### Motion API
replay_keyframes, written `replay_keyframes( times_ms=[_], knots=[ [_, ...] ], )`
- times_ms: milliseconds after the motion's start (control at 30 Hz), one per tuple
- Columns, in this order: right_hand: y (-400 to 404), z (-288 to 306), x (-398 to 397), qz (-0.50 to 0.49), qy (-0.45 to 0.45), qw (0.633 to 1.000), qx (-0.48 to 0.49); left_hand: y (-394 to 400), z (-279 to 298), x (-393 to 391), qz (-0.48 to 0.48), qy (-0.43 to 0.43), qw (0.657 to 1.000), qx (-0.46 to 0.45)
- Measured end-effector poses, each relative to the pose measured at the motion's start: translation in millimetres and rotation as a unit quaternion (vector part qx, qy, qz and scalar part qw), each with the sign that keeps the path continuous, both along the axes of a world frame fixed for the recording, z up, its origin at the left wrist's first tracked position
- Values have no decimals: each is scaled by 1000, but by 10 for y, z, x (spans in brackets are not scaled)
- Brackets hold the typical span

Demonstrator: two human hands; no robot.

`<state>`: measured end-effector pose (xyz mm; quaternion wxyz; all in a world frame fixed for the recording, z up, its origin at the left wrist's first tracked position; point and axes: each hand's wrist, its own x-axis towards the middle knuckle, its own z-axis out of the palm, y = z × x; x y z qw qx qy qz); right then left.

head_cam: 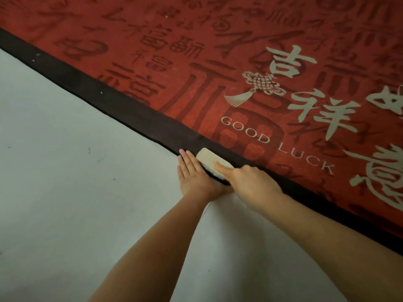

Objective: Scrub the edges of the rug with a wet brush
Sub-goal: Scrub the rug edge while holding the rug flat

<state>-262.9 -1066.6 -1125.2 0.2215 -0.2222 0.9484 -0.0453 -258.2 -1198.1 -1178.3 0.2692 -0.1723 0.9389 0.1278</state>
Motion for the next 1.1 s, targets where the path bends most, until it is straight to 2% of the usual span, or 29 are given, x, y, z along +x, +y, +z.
replay_keyframes(
  times_ms=[100,267,367,567,800,900,1000,1100],
  knots=[
    [314,103,195,31,-4,998,52,20,18,19,13,7,1000,25],
    [-266,-42,-174,-18,4,1000,-20,4,-21,24,6,13,1000,-16],
    [-408,-89,-230,-22,13,999,-28,-8,-26,46,3,4,998,-57],
    [374,58,242,25,-5,999,38,-8,18,59,17,-14,1000,-14],
    [-417,-124,-247,-11,15,999,-34,-56,-16,65,-1,-14,999,-33],
    [12,-130,-56,9,-2,999,-33,-56,-23,76,1,-9,1000,-18],
    [483,-27,275,46,-27,997,50,-72,-35,102,-4,-2,1000,1],
    [217,-23,59,39,-12,999,30,-87,-39,102,0,9,1000,6]
  ],
)
